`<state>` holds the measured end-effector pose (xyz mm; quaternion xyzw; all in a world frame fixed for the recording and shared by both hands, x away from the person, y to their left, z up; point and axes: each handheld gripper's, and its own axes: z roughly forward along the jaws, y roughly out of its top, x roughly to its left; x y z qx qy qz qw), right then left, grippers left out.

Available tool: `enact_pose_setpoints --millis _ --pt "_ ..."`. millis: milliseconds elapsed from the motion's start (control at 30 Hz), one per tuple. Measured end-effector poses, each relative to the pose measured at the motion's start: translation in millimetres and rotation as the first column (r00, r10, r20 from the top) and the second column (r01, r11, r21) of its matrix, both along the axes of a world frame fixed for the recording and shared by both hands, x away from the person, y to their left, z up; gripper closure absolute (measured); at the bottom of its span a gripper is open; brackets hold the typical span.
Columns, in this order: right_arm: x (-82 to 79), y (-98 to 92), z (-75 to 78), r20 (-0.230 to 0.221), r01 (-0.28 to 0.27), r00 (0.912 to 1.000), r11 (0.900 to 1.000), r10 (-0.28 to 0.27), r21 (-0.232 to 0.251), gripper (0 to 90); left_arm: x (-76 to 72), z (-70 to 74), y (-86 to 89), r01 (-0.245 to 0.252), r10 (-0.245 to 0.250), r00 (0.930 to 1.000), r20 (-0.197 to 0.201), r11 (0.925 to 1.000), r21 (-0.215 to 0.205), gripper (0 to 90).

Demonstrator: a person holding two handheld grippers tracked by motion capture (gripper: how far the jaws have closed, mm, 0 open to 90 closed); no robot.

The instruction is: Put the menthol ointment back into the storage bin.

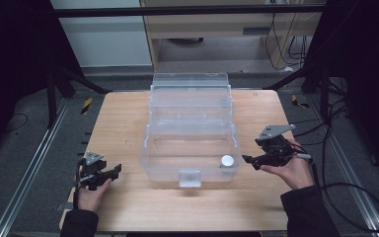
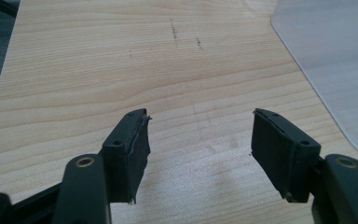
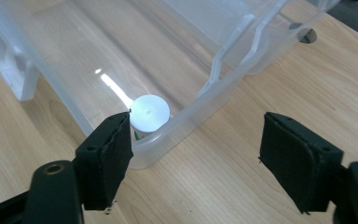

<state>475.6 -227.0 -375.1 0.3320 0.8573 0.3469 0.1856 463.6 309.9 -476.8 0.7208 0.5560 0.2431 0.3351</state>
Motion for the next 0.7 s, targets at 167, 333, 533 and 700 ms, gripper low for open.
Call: enact_pose_setpoints --millis 167,333,533,700 --pt "-6.6 -11.7 -15.0 0.035 0.065 0.9971 0.994 -0.068 0.084 20.0 -0.3 0.2 -0.1 0.0 0.0 1.0 0.003 1.0 -0.002 36.4" --pt "-9.6 -23.9 -29.2 0.055 0.153 0.9848 0.973 -0.165 0.171 18.0 -0.7 0.4 0.1 -0.001 0.001 1.0 0.006 1.0 -0.003 36.5" --pt "-7.1 -47.1 -57.1 0.017 0.255 0.9643 0.944 -0.264 0.207 15.8 -0.4 -0.9 1.1 -0.004 0.004 1.0 0.005 1.0 -0.004 36.2" --pt "-6.1 -61.8 -81.5 -0.035 0.297 0.9546 0.934 -0.296 0.198 14.1 0.8 -2.9 3.5 -0.011 0.011 0.9999 0.005 0.9999 -0.007 35.3"
